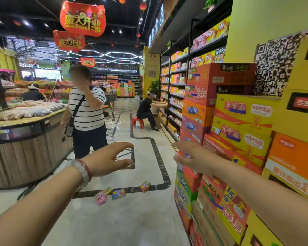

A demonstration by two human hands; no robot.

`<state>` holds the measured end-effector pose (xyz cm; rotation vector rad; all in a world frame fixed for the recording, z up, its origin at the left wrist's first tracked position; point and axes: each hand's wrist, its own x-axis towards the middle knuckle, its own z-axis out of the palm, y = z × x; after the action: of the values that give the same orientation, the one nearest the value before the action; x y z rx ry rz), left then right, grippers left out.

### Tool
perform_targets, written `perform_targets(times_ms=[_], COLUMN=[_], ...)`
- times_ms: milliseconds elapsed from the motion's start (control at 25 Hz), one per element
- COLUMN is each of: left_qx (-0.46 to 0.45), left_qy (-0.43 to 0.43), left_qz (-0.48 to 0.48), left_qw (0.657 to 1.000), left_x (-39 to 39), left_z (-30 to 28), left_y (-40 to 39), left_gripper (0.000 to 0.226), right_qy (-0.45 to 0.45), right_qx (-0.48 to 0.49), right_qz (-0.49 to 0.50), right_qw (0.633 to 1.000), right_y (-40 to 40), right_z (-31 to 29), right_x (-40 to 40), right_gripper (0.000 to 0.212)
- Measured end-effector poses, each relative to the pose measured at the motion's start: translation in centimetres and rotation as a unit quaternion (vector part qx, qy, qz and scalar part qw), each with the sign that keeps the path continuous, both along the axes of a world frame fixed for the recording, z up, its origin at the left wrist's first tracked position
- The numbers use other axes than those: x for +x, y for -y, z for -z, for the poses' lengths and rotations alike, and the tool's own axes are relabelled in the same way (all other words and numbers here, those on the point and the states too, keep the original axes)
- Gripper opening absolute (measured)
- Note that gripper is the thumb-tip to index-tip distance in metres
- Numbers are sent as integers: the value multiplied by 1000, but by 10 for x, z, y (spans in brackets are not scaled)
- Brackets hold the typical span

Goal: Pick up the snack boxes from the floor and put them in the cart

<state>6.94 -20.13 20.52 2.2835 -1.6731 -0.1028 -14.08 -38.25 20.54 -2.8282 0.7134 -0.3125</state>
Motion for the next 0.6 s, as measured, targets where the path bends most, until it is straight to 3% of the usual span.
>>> perform_targets(times_ms=[160,280,440,600], left_qx=[2,7,3,2], left_qy=[-22,-29,-18,-14], left_qz=[12,27,11,-14], left_qw=[1000,999,1000,1000], left_x=[50,80,125,170], left_z=[5,13,27,33], left_y=[37,68,124,183], left_gripper=[62,103,57,55], right_qy=[-4,-8,-8,6], right_qx=[8,30,40,43], right_qz=[12,19,-5,-33], right_qw=[1000,999,999,998], right_y=[38,74,138,209], right_z=[6,14,26,29], right_x=[43,75,127,183], right_gripper=[54,54,55,53])
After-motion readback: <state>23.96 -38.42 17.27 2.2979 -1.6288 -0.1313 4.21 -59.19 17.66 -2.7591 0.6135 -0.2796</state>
